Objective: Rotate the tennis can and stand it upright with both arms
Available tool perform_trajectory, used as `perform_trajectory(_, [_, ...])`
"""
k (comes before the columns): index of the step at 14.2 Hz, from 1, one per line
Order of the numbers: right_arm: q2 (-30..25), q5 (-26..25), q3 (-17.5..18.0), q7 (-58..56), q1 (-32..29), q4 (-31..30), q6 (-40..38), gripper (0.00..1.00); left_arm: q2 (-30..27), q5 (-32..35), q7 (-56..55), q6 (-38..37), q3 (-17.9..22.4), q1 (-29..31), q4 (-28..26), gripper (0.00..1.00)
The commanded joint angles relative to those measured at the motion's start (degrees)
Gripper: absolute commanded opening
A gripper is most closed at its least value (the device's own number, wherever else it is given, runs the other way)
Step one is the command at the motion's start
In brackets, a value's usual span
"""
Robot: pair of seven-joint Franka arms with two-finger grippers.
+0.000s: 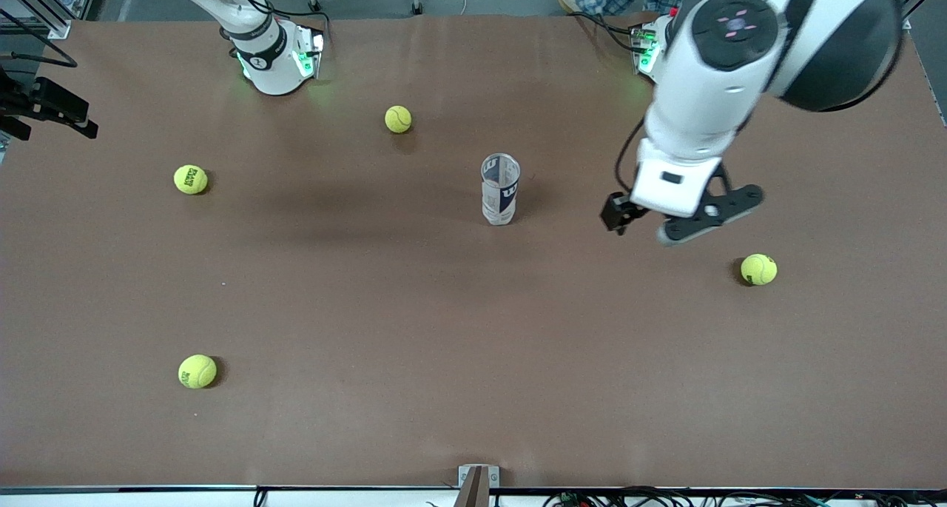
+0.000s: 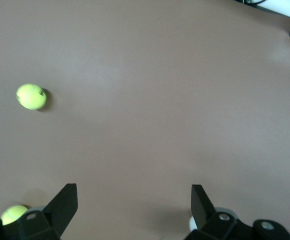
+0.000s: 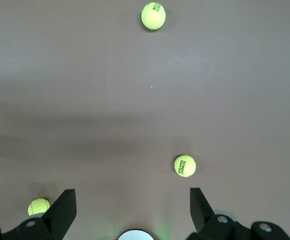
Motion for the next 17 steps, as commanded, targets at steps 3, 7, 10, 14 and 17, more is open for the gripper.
perform_trajectory(3, [-1.9,0.0,-0.1,0.7,-0.2,-2.2,0.6,1.0,-4.7,-4.9,20.6,-3.3,-0.5,9.9,-0.9,1.0])
perform_trajectory(7, [-1.8,0.0,-0.1,0.7,-0.2,-2.2,0.6,1.0,-7.2,-6.6,37.3,-7.1,-0.2,17.0,-0.6,1.0])
perform_trajectory(10, [-1.8,0.0,-0.1,0.6,-0.3,-2.2,0.6,1.0,-8.4,-6.6,43.2,-7.9,0.0,20.4,-0.6,1.0])
perform_trajectory(14, [-1.8,0.0,-0.1,0.6,-0.3,-2.2,0.6,1.0,-9.0,-7.2,46.3,-9.7,0.0,22.0,-0.5,1.0])
perform_trajectory(17, [-1.8,0.0,-0.1,0.6,-0.3,-2.2,0.6,1.0,-8.6,-8.8,44.6,-10.9,0.6,22.2,0.6,1.0])
